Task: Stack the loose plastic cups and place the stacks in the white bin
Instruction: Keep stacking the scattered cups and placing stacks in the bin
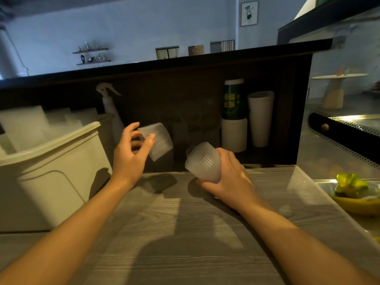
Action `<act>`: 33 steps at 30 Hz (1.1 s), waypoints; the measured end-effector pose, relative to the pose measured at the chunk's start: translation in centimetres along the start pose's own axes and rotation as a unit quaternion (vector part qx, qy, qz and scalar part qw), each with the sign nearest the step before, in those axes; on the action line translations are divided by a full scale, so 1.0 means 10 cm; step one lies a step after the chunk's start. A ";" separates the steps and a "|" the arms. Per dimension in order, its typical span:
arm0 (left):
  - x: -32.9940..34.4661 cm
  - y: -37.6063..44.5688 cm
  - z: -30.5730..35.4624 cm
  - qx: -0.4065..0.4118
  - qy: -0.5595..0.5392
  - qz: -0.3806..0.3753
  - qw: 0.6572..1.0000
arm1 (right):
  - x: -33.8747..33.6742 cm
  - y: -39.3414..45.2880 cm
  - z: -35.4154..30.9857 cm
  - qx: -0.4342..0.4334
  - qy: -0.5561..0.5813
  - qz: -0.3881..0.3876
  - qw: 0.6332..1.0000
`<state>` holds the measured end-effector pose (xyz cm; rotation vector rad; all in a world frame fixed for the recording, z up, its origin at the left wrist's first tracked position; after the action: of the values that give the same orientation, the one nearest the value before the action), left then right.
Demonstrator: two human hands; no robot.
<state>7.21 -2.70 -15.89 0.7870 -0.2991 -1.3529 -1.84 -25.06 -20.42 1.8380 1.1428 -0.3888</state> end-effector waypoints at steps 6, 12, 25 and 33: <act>0.04 -0.27 0.20 0.033 -0.040 -0.090 0.995 | -0.01 -0.02 -0.12 -0.046 -0.039 -0.037 0.998; 0.10 -0.35 0.32 0.062 -0.019 -0.174 0.983 | -0.02 -0.02 -0.16 -0.078 -0.039 -0.041 0.995; 0.43 -0.56 0.28 -0.060 -0.055 -0.188 0.979 | -0.05 -0.01 0.00 -0.036 -0.013 0.045 0.998; 0.73 -0.37 0.02 -0.096 0.092 -0.156 0.979 | -0.13 0.01 0.29 0.056 -0.019 0.184 0.981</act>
<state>5.93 -9.68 -19.89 0.8123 0.1053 -1.5613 -1.91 -28.14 -21.11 2.0805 0.7432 -0.2763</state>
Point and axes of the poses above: each hand's wrist, its own y-axis towards the middle knuckle, its own x-axis out of the palm, z = x × y, the point moved 1 cm from there along y, towards the middle knuckle, and after that the axes turned 1 degree about z, right-handed, at the moved point
